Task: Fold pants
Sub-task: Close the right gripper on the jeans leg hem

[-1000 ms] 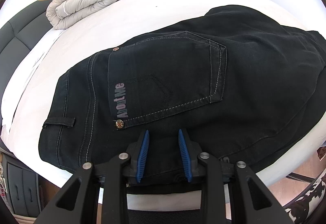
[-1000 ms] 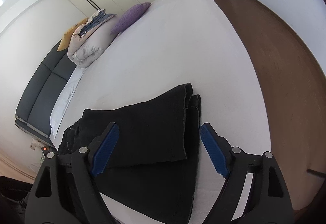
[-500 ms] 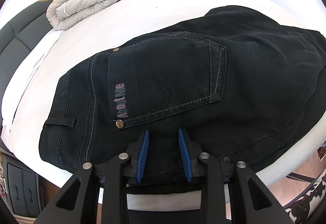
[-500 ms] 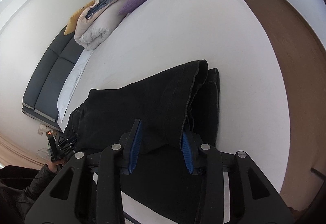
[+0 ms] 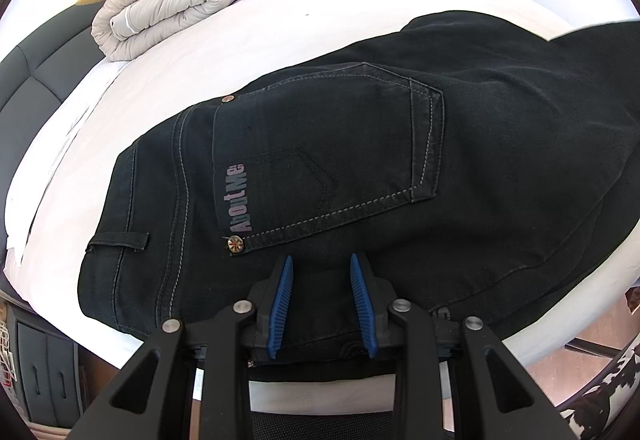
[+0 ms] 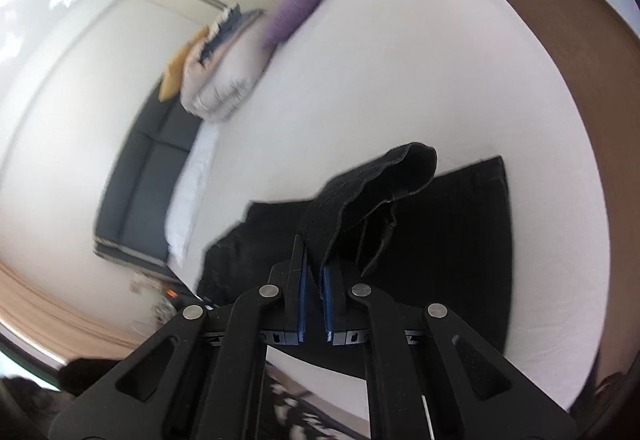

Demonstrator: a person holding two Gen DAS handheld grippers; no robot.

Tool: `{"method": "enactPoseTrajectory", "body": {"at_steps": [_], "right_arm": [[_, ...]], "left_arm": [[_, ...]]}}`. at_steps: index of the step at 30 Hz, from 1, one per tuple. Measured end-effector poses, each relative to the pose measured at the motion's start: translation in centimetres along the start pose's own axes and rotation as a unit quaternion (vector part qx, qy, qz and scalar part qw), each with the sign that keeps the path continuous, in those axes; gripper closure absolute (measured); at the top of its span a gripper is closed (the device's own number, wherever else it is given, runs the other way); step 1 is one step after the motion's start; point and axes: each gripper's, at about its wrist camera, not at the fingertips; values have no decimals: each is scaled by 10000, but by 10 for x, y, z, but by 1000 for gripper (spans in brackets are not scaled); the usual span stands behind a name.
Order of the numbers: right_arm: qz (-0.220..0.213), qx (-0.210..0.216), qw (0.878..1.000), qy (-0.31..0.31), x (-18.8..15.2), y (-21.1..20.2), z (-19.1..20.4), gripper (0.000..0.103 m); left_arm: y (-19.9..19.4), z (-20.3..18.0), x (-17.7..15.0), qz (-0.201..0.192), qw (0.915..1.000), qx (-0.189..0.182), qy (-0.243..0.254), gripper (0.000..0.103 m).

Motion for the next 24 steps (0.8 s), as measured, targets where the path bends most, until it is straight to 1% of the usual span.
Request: {"method": "enactPoseTrajectory", "body": {"at_steps": [1,2,4,5,6,7,9,10,11,12,13,14,16,17,19,22,24], "right_arm": [[-177,14,9993,320,5,-2,-1,97],[-321,-58,9965,766,9,-3,-10,94],[-542,-209,9849,1630,11,-3,-38,94],[-734,-291,9783,1914,9,-7,-52,94],[-963,-494,9719,2092,5,-14,-63,94],[-1125,-781,9675,2125,0,-21,-70,93],[-1267,-1415,9616,1981,-9,-33,-77,82],[-1312,-1627,9604,1841,-14,-37,-78,71],[-1339,-1764,9605,1685,-19,-39,-79,56],[-1341,-1827,9615,1554,-24,-41,-78,51],[-1311,-1764,9649,1435,-29,-40,-75,50],[-1177,-1558,9720,1306,-36,-35,-71,50],[-821,-1164,9821,1235,-53,-23,-68,50],[-637,-1015,9847,1267,-62,-13,-66,50],[-433,-893,9856,1372,-84,2,-65,50],[-288,-766,9815,1734,-107,23,-72,50],[-188,-784,9786,1894,-122,41,-75,50]], "left_arm": [[0,0,0,-2,10000,3,1,70],[0,0,0,-3,10000,-1,-1,70],[0,0,0,-15,10000,-4,3,70],[0,0,0,-20,10000,-4,1,70],[0,0,0,-27,10000,-2,1,70],[1,0,0,-30,10000,0,4,70],[2,0,0,-29,10000,2,15,70],[2,1,0,-31,10000,0,18,70],[2,1,-1,-37,10000,-4,17,70],[2,1,-1,-38,10000,-4,14,70],[2,1,-1,-35,10000,5,20,70],[2,1,-1,-37,10000,13,25,70],[4,0,-1,-40,10000,39,42,70],[3,-1,-2,-42,10000,48,52,70],[4,-1,-2,-44,10000,58,61,70],[4,-1,-3,-48,9999,61,68,70],[5,-1,-2,-52,10000,59,62,70]]}}
Point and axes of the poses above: each gripper's, at about its wrist camera, not at the fingertips, and y roughly the way its jaws point, z to its left, x to its top, and after that the axes turned 6 degrees about -z, right-handed
